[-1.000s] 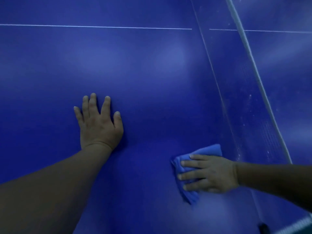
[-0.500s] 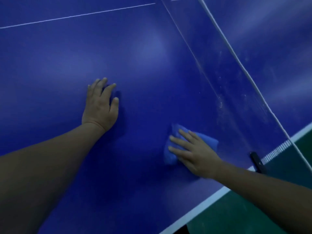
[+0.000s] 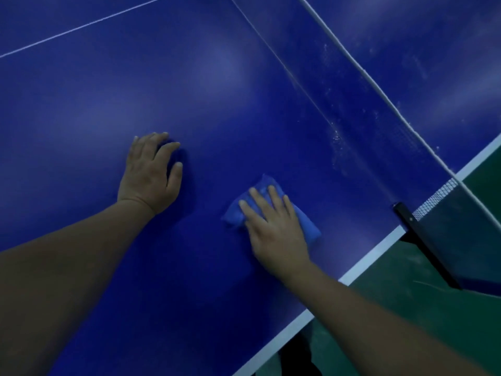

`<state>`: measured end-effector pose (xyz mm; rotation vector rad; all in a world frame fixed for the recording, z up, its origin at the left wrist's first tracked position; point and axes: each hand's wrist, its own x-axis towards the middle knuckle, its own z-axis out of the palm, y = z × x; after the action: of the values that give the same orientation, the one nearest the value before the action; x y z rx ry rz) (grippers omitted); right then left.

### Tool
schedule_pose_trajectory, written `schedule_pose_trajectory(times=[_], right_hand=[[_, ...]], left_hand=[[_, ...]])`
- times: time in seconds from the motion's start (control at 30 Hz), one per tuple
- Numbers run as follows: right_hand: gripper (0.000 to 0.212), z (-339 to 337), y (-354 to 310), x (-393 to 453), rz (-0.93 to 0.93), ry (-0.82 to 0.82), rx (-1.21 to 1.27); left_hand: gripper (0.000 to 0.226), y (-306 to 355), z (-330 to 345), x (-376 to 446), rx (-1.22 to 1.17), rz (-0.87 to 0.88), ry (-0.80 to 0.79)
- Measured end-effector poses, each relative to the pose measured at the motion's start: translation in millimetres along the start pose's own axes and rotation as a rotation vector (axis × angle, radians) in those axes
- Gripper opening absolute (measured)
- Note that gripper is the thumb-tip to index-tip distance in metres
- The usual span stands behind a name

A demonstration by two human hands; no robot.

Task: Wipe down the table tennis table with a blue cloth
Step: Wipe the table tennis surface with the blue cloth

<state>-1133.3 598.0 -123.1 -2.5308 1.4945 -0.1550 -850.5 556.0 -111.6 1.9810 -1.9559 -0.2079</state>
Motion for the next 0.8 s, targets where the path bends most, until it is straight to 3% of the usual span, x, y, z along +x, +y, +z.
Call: schedule_pose_trajectory(times=[0.07, 0.17, 0.27, 0.3, 0.33, 0.43, 0.47, 0.6, 0.8], right_hand=[[0.044, -12, 43, -32, 0.099, 0.007, -0.008], [0.046, -33, 101, -52, 0.396, 0.032, -0.042], [0.046, -33, 94, -31, 0.729, 0.132, -0.001], [0.046, -29, 79, -19, 0.761, 0.146, 0.005], [0.045, -24, 62, -10, 0.699, 0.141, 0.008], [0.044, -15, 44, 6, 0.208, 0.029, -0.038], [0.044, -18, 54, 12, 0.16, 0.015, -0.03], [0.045, -29, 85, 25, 0.33, 0.032, -0.008], [0.05, -17, 28, 135, 0.115, -0.031, 0.021]], left_hand=[[0.046, 2, 0, 1, 0.045, -0.018, 0.008], [0.047, 4, -1, 1, 0.121, -0.058, -0.01], [0.049, 13, 0, 3, 0.145, -0.123, -0.044], [0.05, 20, 0, 6, 0.13, -0.158, -0.046], [0.05, 28, 3, 9, 0.111, -0.186, -0.048], [0.056, 54, 17, 24, 0.07, -0.251, -0.119], [0.06, 59, 22, 27, 0.083, -0.289, -0.156], [0.067, 59, 34, 28, 0.132, -0.374, -0.2], [0.073, 61, 29, 29, 0.133, -0.396, -0.204]])
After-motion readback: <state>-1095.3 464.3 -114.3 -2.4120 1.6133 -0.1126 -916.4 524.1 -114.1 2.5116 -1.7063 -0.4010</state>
